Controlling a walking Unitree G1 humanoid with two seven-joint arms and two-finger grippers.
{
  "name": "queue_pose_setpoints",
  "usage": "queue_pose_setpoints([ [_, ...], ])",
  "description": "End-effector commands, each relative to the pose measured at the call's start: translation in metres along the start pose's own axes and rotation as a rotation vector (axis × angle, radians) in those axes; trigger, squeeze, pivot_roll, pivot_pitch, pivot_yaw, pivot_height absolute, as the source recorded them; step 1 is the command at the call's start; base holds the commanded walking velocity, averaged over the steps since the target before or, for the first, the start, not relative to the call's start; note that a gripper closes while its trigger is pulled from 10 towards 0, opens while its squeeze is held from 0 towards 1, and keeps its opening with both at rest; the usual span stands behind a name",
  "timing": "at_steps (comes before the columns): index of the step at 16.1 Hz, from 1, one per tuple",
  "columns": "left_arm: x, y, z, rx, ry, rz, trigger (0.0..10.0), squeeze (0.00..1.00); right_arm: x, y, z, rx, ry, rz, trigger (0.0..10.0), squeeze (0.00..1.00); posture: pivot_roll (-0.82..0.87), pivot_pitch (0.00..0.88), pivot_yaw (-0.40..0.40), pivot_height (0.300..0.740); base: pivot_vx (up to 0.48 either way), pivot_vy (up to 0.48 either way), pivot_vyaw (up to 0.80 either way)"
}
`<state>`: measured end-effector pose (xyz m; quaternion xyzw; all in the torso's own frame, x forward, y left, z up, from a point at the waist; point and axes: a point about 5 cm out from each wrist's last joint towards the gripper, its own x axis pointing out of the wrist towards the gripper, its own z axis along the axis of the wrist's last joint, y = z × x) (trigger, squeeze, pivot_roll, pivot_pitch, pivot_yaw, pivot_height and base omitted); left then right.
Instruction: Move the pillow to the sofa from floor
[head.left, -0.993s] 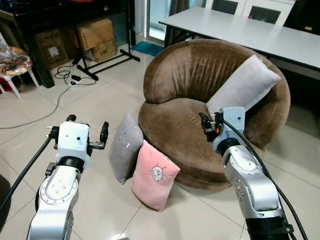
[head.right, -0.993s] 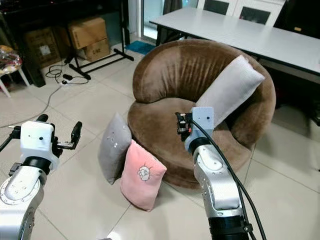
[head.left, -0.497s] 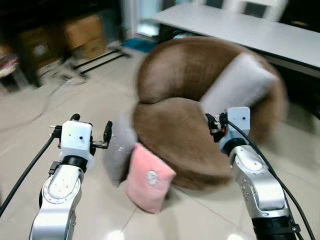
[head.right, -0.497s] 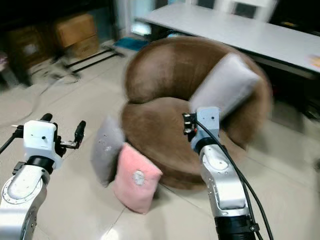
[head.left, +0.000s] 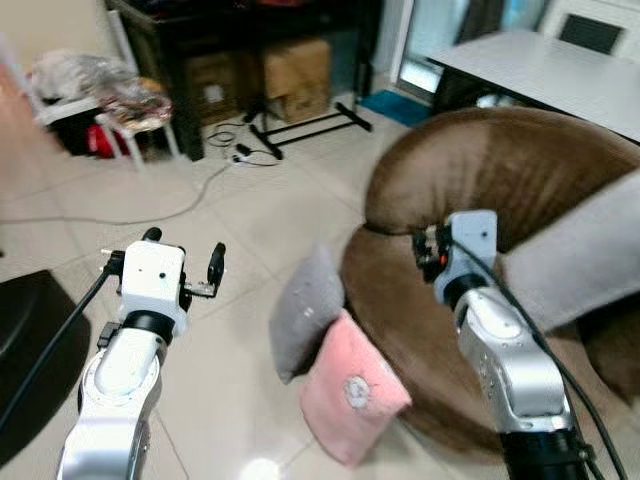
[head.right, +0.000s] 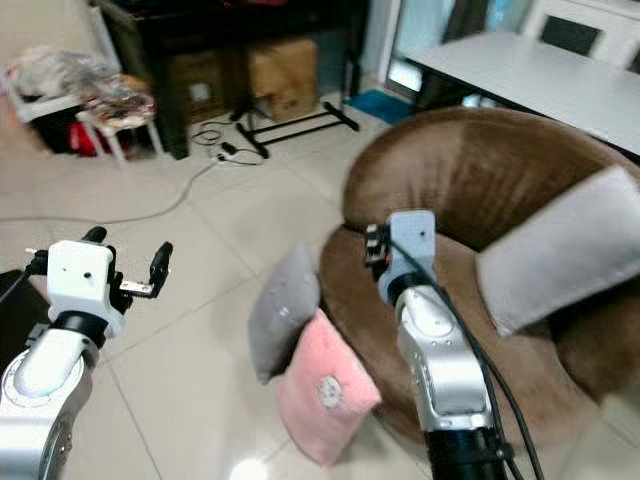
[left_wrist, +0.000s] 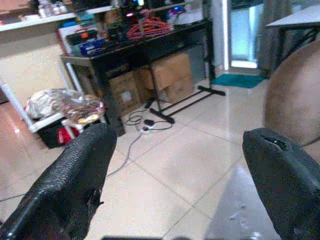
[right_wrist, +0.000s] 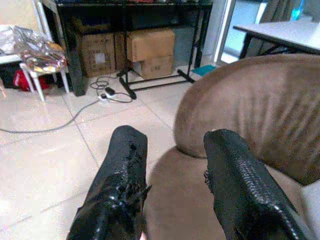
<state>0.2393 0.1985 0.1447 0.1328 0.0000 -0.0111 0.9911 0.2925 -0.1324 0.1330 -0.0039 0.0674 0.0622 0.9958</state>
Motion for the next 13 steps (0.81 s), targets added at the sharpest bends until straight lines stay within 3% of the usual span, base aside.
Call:
queue_pose_setpoints([
  [1, 0.0027, -0.0019, 0.0033, -0.003, -0.012, -0.007, 10.0, 0.0, 0.0003, -0.0062, 0.002, -0.009, -0.005, -0.022, 10.0, 0.0, -0.06, 0.0, -0.025, 0.74, 0.292, 0.0, 0.0],
  [10, 0.0043, -0.0029, 0.0036, -0.003, -0.009, -0.017, 10.0, 0.0, 0.0004, -0.006, 0.0031, 0.001, -0.013, -0.036, 10.0, 0.0, -0.07, 0.0, -0.019, 0.74, 0.291, 0.0, 0.0],
  [13, 0.0043, -0.0033, 0.0038, -0.003, -0.009, -0.019, 10.0, 0.0, -0.0001, -0.0065, 0.0014, 0.017, 0.002, -0.042, 10.0, 0.0, -0.07, 0.0, -0.017, 0.74, 0.289, 0.0, -0.78],
])
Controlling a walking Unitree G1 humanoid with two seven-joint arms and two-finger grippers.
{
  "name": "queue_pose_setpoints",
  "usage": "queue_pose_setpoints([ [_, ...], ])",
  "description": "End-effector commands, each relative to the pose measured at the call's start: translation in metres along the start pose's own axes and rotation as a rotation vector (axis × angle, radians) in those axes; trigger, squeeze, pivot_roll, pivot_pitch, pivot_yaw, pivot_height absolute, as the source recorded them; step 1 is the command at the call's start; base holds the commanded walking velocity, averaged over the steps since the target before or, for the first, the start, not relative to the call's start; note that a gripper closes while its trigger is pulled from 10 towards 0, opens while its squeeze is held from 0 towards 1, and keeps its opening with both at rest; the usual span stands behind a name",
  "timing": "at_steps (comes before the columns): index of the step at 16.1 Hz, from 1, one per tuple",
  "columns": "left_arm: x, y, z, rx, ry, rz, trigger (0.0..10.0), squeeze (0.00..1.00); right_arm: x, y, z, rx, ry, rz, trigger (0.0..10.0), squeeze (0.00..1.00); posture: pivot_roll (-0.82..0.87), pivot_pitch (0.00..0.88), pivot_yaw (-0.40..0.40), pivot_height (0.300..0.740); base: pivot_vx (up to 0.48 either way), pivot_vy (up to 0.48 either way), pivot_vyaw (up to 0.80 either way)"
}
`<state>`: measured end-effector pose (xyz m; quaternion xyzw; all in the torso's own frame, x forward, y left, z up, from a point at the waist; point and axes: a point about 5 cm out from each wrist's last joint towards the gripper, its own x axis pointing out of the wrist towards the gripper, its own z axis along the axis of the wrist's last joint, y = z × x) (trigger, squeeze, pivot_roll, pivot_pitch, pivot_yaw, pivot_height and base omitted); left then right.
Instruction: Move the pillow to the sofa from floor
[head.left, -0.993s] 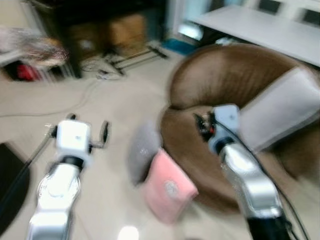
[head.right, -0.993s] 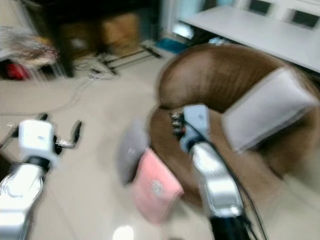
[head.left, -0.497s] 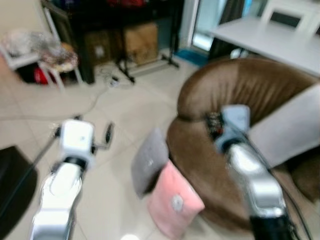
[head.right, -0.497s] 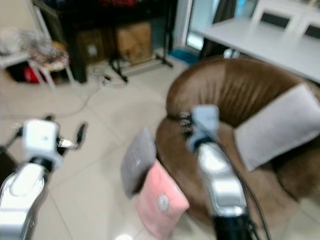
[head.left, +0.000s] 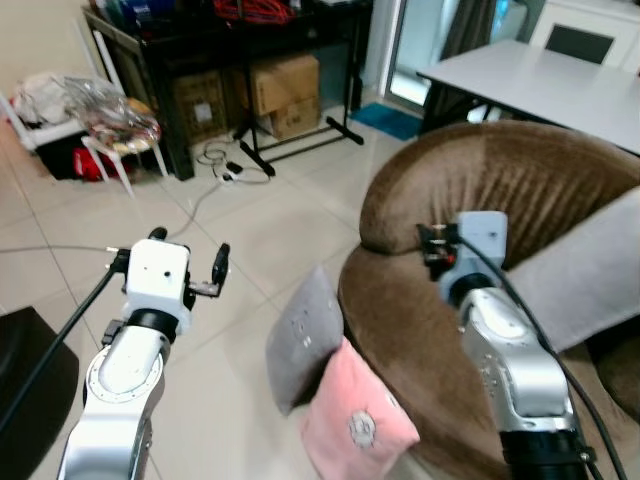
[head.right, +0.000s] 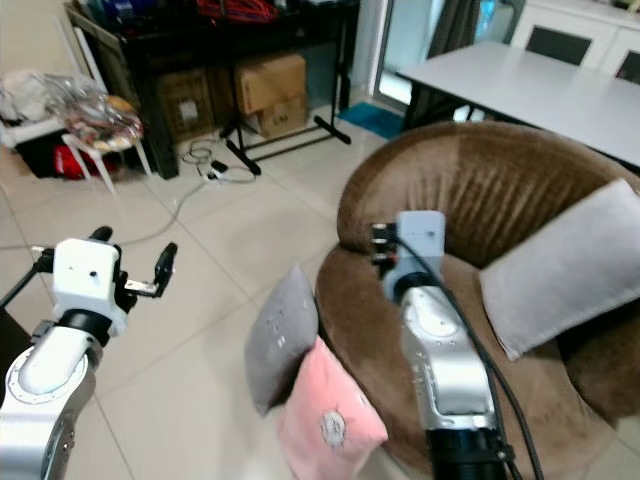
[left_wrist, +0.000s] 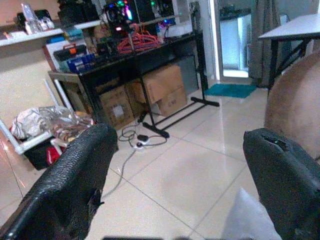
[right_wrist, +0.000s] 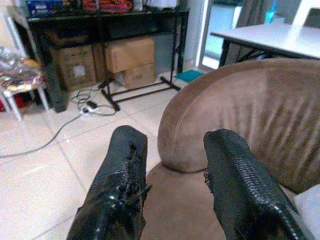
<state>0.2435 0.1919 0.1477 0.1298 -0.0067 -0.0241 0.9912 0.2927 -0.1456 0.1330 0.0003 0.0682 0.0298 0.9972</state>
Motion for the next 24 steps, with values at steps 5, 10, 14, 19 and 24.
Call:
queue_pose_setpoints([
  [5, -0.0004, 0.0014, -0.0008, 0.001, 0.009, 0.006, 10.0, 0.0, 0.0009, 0.0057, 0.0026, -0.017, -0.009, 0.029, 10.0, 0.0, -0.07, 0.0, -0.02, 0.74, 0.289, 0.0, 0.0],
  [10, -0.0014, 0.0003, -0.0025, -0.004, 0.013, 0.007, 10.0, 0.0, 0.0002, 0.0034, 0.0011, -0.008, -0.01, 0.019, 10.0, 0.0, -0.07, 0.0, -0.023, 0.74, 0.116, 0.0, 0.0],
  [14, -0.0008, 0.0007, -0.0014, 0.027, -0.001, 0.015, 10.0, 0.0, -0.0017, 0.0017, -0.0006, 0.005, -0.018, 0.022, 10.0, 0.0, -0.07, 0.0, -0.023, 0.705, 0.0, 0.0, 0.0],
  [19, -0.0017, 0.0029, -0.0013, 0.041, -0.021, 0.037, 10.0, 0.0, -0.0026, 0.0004, -0.0023, 0.008, -0.02, 0.022, 10.0, 0.0, -0.07, 0.0, -0.024, 0.66, 0.0, 0.0, 0.0],
  [24, -0.0012, 0.0025, -0.0024, 0.041, -0.026, 0.041, 10.0, 0.0, -0.0023, 0.001, -0.0028, 0.002, -0.024, 0.027, 10.0, 0.0, -0.07, 0.0, -0.026, 0.615, 0.0, 0.0, 0.0],
])
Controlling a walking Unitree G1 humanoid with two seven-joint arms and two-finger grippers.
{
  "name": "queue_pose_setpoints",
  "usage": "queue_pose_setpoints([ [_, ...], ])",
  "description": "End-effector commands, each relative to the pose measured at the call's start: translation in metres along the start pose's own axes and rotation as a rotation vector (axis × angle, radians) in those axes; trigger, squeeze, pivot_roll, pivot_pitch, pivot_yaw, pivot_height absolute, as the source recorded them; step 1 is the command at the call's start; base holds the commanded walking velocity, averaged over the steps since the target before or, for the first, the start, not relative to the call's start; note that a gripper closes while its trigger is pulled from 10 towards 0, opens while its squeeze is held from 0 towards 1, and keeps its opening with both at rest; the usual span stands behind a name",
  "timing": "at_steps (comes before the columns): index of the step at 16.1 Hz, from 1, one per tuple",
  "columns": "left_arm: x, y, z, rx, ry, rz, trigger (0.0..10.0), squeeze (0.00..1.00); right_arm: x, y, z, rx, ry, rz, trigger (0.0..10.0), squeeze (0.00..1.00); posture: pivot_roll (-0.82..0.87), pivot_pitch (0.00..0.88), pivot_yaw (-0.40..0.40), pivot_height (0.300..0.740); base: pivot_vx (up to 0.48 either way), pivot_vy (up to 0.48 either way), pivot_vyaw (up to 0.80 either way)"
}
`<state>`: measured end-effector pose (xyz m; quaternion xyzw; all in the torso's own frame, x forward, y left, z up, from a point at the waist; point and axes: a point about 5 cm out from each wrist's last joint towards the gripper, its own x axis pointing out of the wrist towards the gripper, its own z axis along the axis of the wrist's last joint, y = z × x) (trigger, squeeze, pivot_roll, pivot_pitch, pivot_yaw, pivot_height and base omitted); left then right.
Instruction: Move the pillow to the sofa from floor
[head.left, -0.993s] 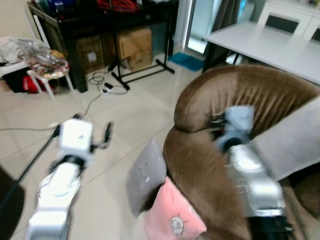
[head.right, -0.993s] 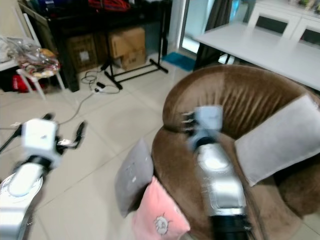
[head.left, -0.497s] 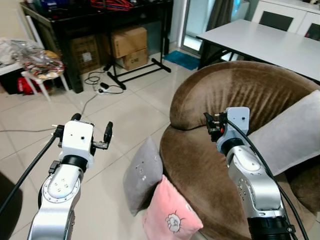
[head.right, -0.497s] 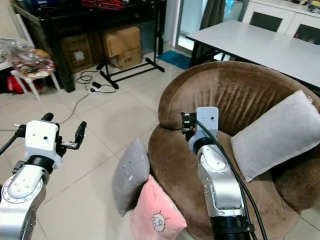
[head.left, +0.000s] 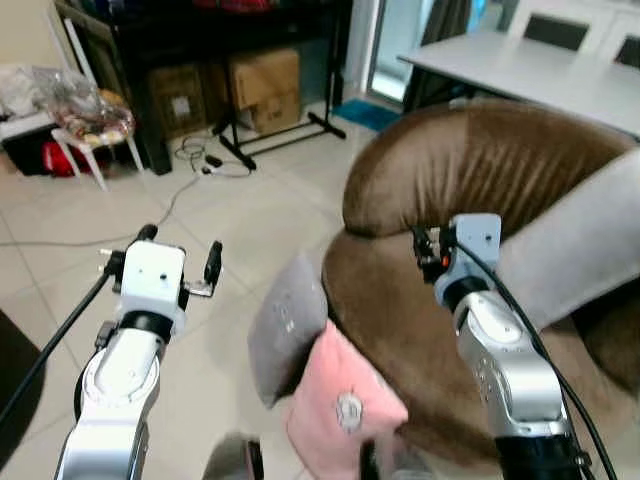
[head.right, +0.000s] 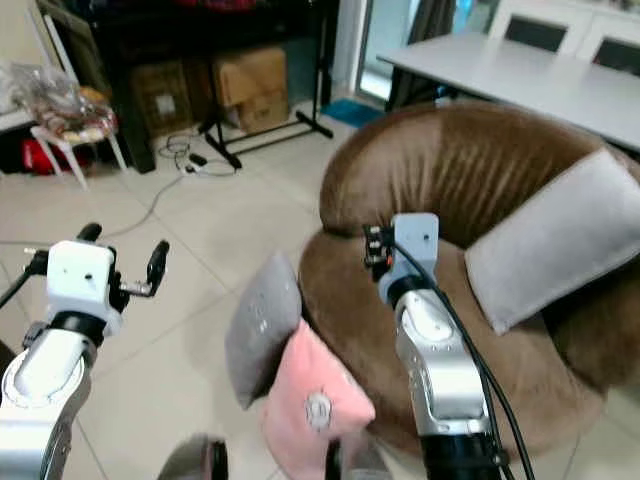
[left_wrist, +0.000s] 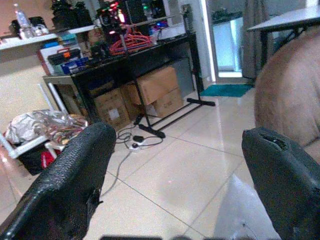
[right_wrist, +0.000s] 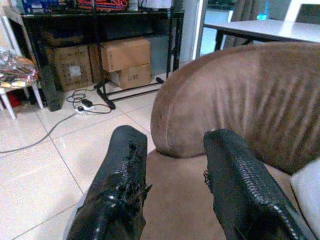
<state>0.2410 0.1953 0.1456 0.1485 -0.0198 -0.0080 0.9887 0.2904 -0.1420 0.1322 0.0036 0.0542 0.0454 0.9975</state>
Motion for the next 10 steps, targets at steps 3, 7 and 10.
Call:
queue_pose_setpoints([
  [3, 0.0016, -0.0006, 0.001, -0.009, -0.013, 0.013, 10.0, 0.0, -0.0001, -0.0025, -0.0004, -0.011, -0.002, -0.003, 10.0, 0.0, -0.07, 0.0, -0.028, 0.611, 0.0, 0.0, 0.0],
  [7, 0.002, -0.0007, 0.0016, -0.009, -0.021, 0.004, 10.0, 0.0, 0.0008, -0.0018, 0.0002, -0.018, -0.006, 0.001, 10.0, 0.0, -0.07, 0.0, -0.029, 0.611, 0.0, 0.0, 0.0],
  [10, 0.0016, -0.0009, 0.0011, -0.022, -0.024, 0.0, 10.0, 0.0, 0.0013, -0.0018, 0.0005, -0.024, -0.008, 0.003, 10.0, 0.0, -0.07, 0.0, -0.031, 0.611, 0.0, 0.0, 0.0],
])
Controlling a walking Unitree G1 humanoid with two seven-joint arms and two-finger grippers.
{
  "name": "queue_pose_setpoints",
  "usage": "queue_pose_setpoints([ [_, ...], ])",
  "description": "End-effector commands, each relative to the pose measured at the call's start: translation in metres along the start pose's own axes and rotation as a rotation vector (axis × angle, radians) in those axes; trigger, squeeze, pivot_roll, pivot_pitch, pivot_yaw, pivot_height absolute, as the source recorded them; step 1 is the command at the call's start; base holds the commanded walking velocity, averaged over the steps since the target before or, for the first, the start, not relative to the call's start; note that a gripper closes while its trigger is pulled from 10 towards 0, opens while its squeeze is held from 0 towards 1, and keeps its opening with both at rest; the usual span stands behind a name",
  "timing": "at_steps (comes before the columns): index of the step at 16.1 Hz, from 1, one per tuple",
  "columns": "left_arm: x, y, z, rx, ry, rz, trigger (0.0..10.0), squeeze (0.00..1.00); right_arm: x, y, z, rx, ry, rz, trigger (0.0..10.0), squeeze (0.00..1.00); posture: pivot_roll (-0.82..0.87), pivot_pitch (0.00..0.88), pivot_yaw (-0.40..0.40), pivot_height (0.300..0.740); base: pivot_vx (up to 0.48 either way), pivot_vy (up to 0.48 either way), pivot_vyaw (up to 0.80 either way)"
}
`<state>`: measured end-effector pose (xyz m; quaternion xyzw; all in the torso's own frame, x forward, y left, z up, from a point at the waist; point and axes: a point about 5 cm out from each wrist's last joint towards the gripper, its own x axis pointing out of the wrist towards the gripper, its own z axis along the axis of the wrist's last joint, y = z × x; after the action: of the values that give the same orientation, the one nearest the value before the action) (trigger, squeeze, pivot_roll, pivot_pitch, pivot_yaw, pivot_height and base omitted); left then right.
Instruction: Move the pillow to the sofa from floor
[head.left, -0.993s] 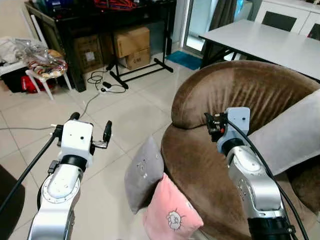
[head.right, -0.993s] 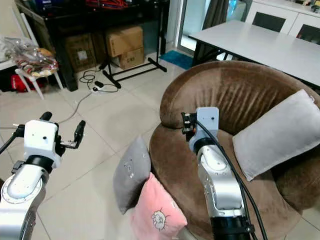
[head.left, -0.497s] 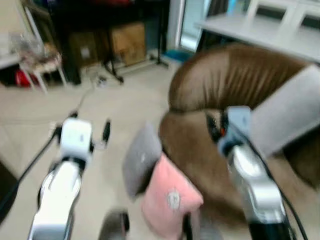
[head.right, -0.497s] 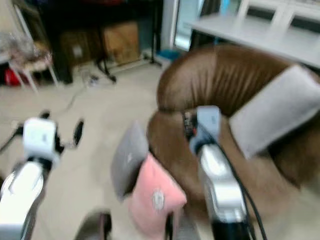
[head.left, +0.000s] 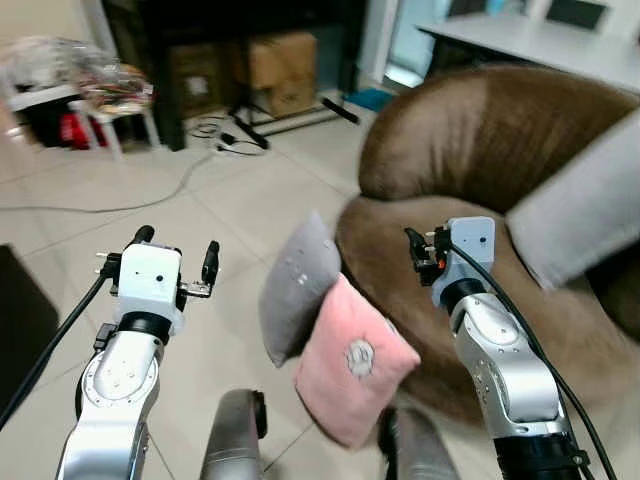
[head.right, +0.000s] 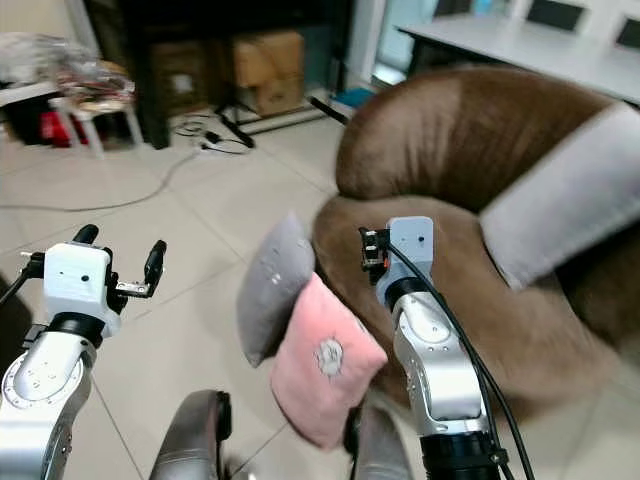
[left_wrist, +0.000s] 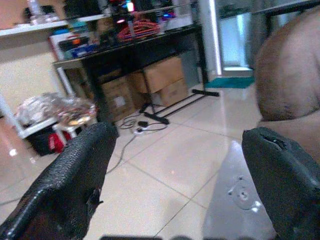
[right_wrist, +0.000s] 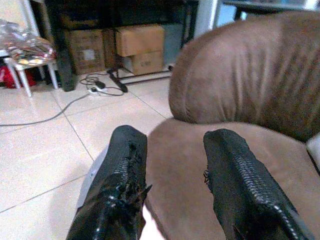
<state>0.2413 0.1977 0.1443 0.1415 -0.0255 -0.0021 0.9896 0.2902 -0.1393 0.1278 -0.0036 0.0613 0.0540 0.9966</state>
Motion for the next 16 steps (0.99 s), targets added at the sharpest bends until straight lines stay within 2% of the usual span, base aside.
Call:
queue_pose_setpoints([
  [1, 0.001, -0.0026, 0.0028, -0.011, -0.015, -0.014, 10.0, 0.0, 0.0007, -0.0044, 0.0044, -0.012, -0.023, -0.013, 10.0, 0.0, -0.07, 0.0, -0.031, 0.611, 0.0, 0.0, 0.0],
  [12, 0.0012, -0.0018, 0.0019, -0.02, -0.015, -0.017, 10.0, 0.0, 0.0014, -0.0034, 0.0025, -0.009, -0.005, -0.011, 10.0, 0.0, -0.07, 0.0, -0.03, 0.611, 0.251, 0.0, 0.0],
  [14, 0.0017, -0.002, 0.002, -0.021, -0.015, -0.017, 10.0, 0.0, 0.0019, -0.0037, 0.0028, -0.01, -0.007, -0.011, 10.0, 0.0, -0.07, 0.0, -0.031, 0.611, 0.253, 0.0, -0.74],
  [16, 0.0019, -0.0023, 0.002, -0.022, -0.015, -0.017, 10.0, 0.0, 0.0021, -0.0039, 0.0036, -0.019, -0.014, -0.011, 10.0, 0.0, -0.07, 0.0, -0.031, 0.611, 0.255, 0.0, 0.0],
])
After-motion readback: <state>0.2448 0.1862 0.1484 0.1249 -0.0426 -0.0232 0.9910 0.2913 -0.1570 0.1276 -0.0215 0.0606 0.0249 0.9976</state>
